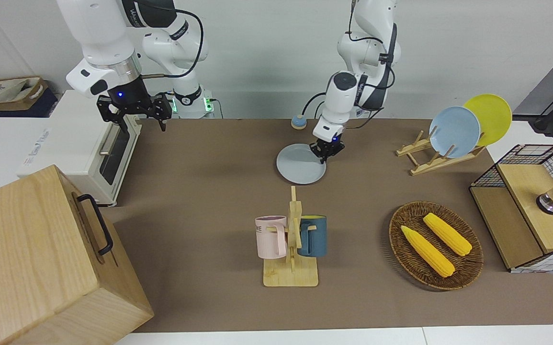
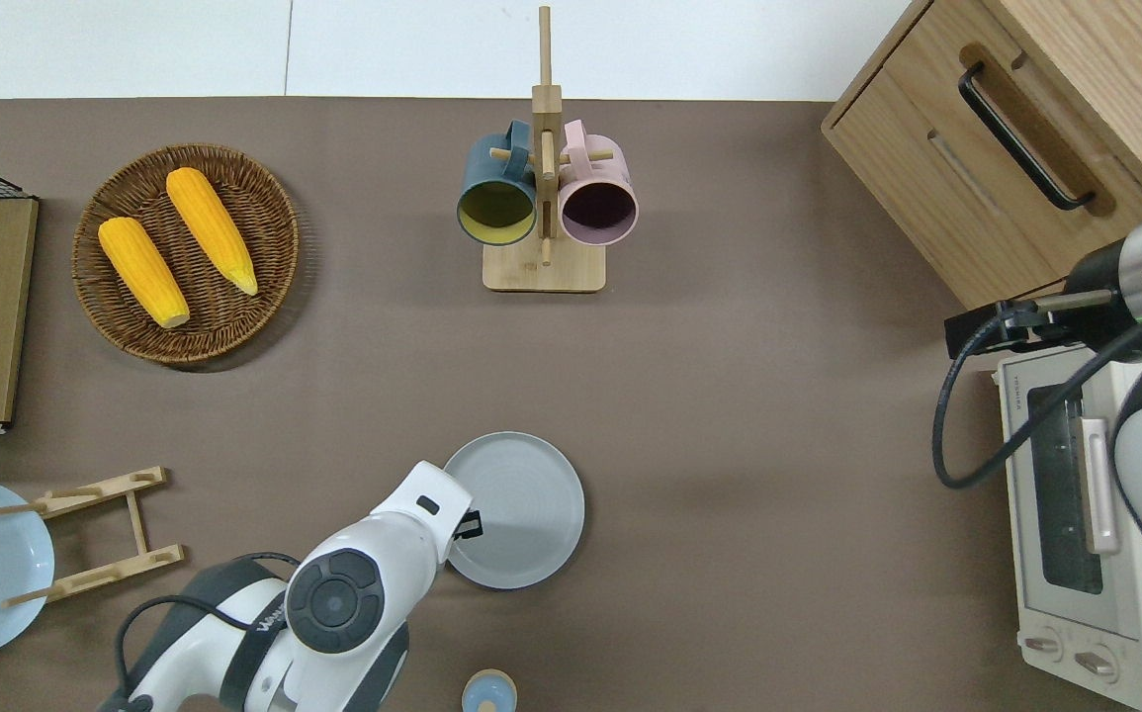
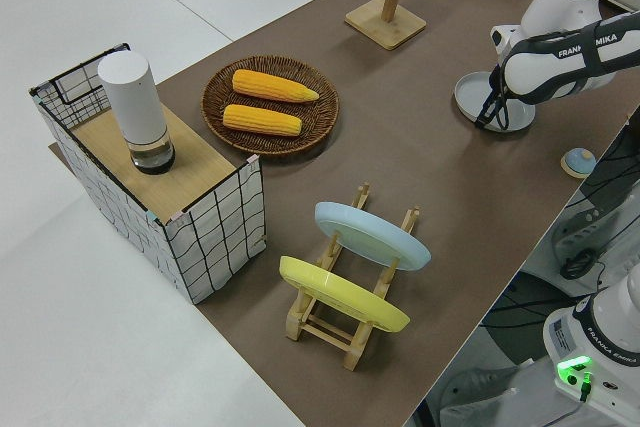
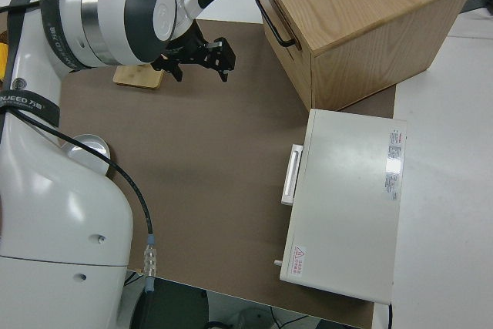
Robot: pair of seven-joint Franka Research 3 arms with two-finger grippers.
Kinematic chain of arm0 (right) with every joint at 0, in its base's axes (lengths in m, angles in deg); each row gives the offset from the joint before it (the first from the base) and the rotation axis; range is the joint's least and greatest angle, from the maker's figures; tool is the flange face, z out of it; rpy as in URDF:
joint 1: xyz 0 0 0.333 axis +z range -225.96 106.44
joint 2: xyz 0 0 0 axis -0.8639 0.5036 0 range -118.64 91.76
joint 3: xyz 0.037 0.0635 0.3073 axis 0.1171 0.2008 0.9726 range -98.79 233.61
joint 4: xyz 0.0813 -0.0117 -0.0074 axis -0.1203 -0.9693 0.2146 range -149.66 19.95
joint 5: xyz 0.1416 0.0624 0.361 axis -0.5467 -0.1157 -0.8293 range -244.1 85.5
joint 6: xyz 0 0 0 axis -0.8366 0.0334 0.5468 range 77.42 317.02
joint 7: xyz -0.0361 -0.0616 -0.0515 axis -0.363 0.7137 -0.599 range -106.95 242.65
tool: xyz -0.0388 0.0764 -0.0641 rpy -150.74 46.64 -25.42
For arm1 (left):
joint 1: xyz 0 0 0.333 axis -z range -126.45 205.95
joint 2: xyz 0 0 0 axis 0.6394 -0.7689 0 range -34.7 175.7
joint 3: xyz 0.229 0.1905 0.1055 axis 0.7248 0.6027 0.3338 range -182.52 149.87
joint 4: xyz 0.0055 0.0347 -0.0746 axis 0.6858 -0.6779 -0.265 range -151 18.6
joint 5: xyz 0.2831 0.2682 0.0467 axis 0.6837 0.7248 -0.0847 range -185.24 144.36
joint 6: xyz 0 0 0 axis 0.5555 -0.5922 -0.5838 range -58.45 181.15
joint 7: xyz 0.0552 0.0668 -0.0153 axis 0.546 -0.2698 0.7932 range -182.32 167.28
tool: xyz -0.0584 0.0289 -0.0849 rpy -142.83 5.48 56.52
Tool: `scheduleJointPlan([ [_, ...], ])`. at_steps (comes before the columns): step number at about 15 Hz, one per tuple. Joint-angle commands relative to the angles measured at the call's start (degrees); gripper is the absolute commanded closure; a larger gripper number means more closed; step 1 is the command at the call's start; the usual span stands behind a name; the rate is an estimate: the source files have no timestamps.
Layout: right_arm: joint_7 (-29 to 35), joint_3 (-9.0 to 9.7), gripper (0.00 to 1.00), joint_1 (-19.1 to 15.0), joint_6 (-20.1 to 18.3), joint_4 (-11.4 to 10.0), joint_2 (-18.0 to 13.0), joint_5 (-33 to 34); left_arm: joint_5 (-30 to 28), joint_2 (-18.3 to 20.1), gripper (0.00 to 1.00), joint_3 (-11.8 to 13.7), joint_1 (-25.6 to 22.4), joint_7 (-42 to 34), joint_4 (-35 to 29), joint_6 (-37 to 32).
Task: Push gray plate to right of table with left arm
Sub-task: 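Push the gray plate with the left gripper toward the toaster oven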
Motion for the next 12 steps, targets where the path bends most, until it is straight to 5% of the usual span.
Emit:
scheduleJointPlan([
  [1,0.27,-0.01,0.017,-0.04,-0.59,0.16,-0.33,-0.4,0.36,-4.89,1.0,-3.94,1.03,7.32,4.05,0.87],
  [4,0.27,-0.01,0.017,-0.04,-0.59,0.08,-0.33,-0.4,0.72,-7.35,1.0,-8.6,1.56,14.26,7.73,0.43],
  [8,0.18,-0.01,0.017,-0.04,-0.59,0.08,-0.33,-0.4,4.56,-13.32,1.0,-9.05,6.38,23.92,18.36,-5.97],
  [12,0.18,-0.01,0.017,-0.04,-0.59,0.08,-0.33,-0.4,4.85,-14.74,1.0,-9.14,8.68,25.97,21.45,-6.78],
])
